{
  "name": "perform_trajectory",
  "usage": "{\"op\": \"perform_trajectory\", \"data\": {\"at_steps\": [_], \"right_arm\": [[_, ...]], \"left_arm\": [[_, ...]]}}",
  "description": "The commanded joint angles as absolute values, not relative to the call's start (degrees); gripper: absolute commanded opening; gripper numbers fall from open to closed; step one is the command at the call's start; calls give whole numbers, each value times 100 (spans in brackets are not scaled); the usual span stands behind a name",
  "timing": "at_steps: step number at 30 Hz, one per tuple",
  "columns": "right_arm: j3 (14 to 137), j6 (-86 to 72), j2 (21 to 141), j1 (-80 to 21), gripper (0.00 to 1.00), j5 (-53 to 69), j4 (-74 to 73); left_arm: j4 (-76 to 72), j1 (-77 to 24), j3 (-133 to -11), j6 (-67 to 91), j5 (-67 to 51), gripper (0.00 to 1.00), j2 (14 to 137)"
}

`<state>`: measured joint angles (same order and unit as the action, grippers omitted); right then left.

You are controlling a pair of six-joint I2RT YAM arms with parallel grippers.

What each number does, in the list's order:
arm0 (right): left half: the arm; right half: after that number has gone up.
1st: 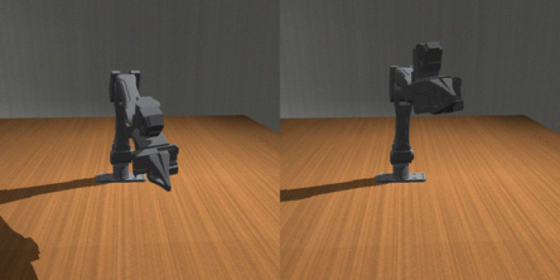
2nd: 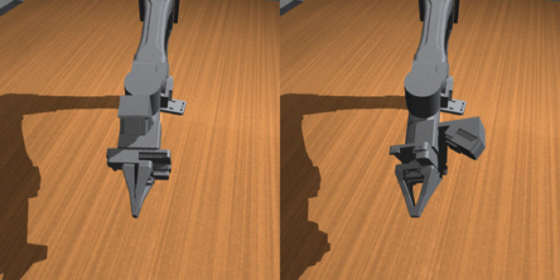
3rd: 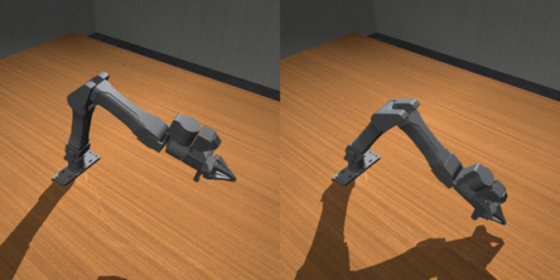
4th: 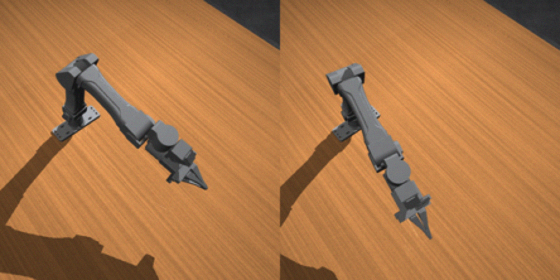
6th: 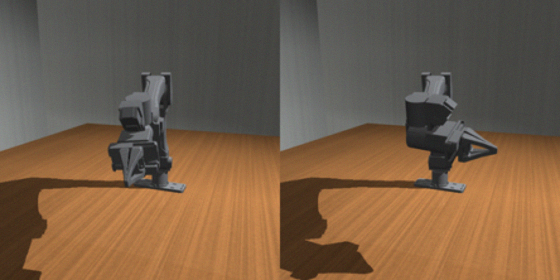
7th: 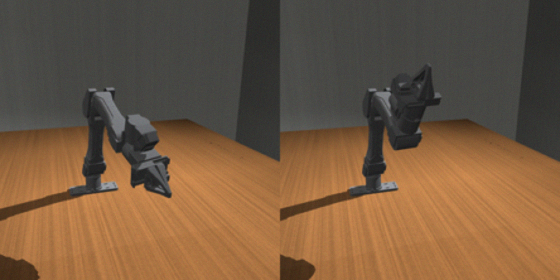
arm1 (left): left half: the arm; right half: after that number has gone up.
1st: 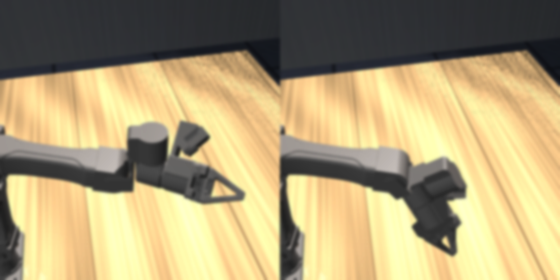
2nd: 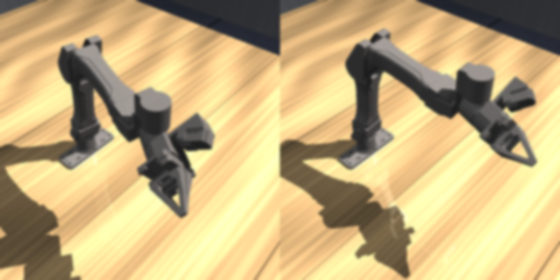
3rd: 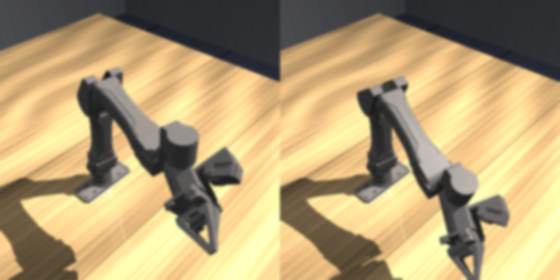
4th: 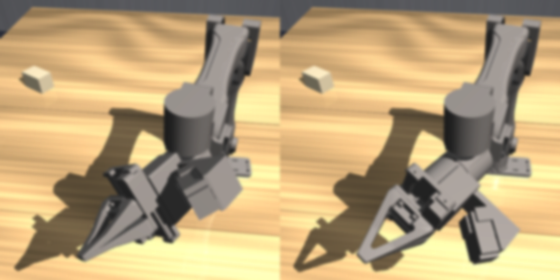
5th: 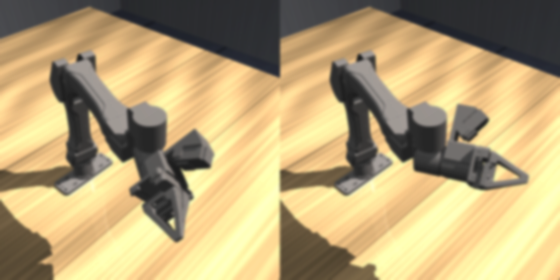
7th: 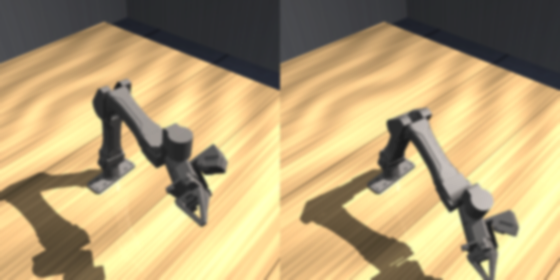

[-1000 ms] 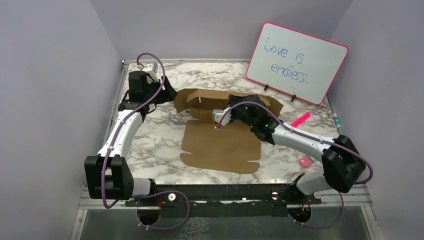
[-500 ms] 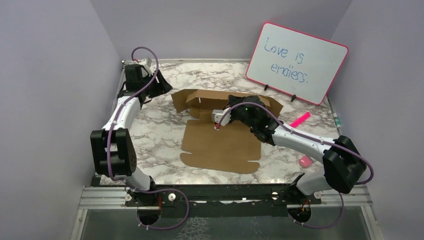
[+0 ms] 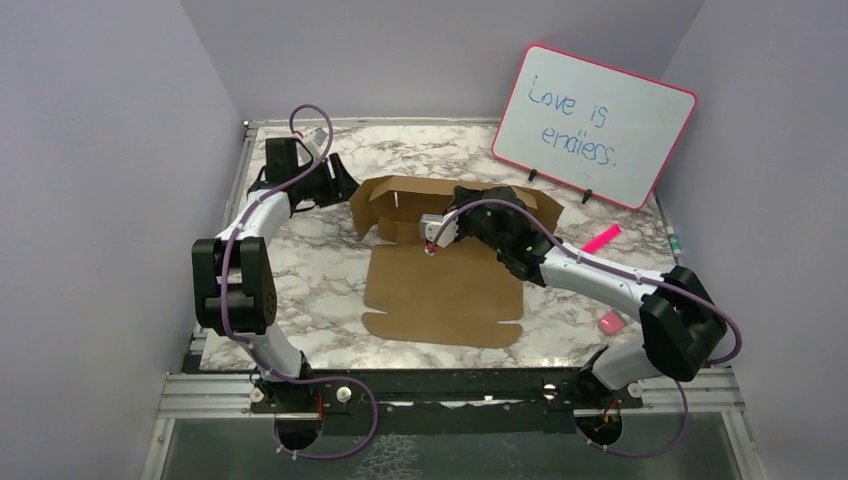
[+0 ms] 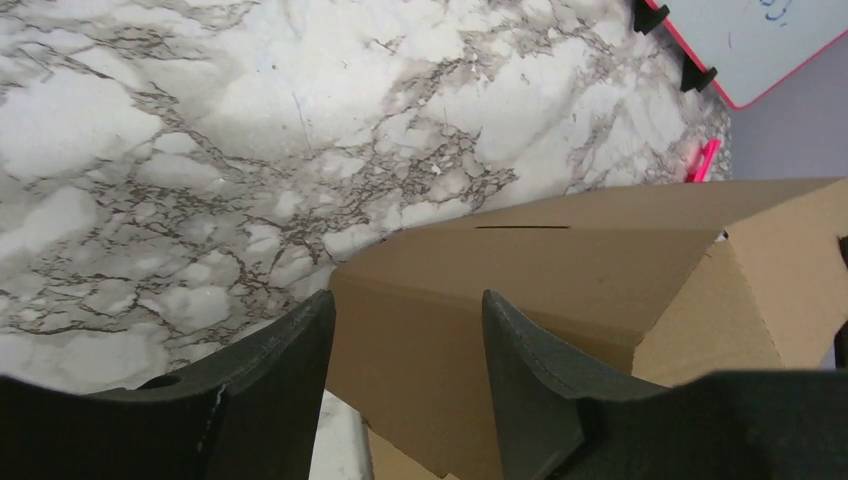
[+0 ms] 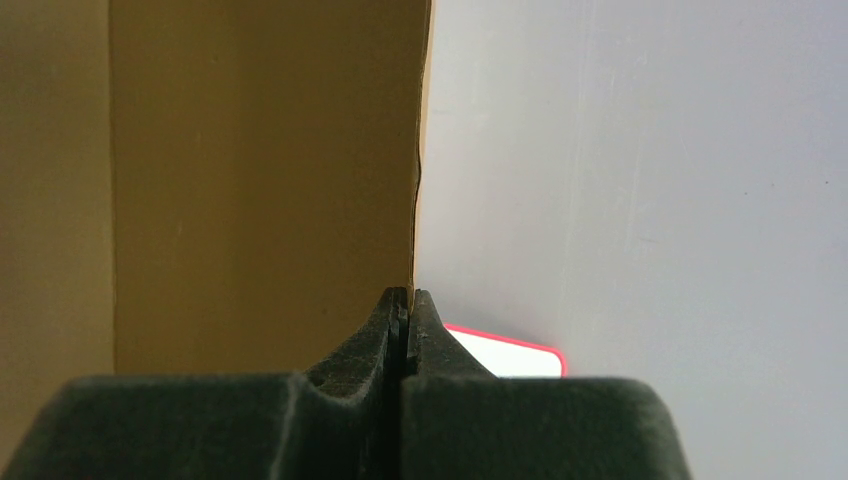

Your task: Fold the paper box

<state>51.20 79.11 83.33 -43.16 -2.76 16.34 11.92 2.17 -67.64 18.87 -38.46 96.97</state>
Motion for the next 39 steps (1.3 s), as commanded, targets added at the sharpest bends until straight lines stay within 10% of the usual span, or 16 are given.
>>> {"op": "perform_trajectory", "data": {"at_steps": [1,39], "right_arm": [[5299,8013,8512,-4366,1,-365,1623],[4188,8965,8236,-4975,1,-766,2578]], "left_arm": [[1109,182,-6601,1767,-4478,57,9392],[1029,-542,-4957,1862,-3445,59,7674]]}}
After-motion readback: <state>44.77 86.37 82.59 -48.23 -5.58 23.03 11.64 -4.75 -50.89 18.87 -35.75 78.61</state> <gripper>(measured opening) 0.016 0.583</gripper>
